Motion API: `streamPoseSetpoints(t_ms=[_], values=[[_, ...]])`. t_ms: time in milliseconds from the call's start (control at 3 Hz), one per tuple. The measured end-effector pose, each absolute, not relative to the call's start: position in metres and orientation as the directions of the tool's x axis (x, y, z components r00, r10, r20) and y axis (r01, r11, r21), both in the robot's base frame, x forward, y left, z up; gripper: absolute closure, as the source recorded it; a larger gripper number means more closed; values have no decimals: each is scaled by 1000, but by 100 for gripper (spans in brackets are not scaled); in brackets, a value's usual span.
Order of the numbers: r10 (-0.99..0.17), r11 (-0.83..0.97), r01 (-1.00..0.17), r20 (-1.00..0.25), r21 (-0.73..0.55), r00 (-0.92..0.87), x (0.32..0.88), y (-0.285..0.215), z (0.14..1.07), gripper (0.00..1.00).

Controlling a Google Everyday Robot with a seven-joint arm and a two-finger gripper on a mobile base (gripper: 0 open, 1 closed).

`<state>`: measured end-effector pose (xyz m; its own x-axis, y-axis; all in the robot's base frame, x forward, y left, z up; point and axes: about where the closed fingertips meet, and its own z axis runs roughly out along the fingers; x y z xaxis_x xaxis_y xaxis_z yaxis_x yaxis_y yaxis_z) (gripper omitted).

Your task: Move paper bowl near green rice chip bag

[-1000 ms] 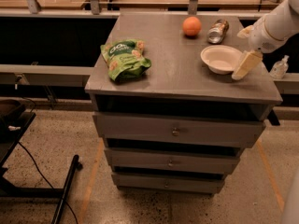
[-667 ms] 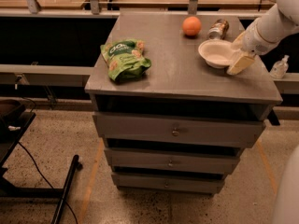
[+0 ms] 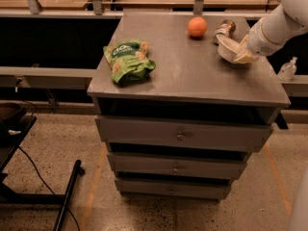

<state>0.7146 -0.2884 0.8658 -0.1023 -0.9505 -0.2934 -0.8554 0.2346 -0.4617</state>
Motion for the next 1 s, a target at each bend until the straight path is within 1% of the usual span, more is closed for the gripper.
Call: streamPoseSetpoints(t_ms=[333,667,1000], values=[[-955,187,-811,-297,-554,-17,702,-275,905,100],[-960,104,-754,-264,-649,95,690,-248,951,100],[-961,12,-725,-207,-688,181,693,-211,975,100]])
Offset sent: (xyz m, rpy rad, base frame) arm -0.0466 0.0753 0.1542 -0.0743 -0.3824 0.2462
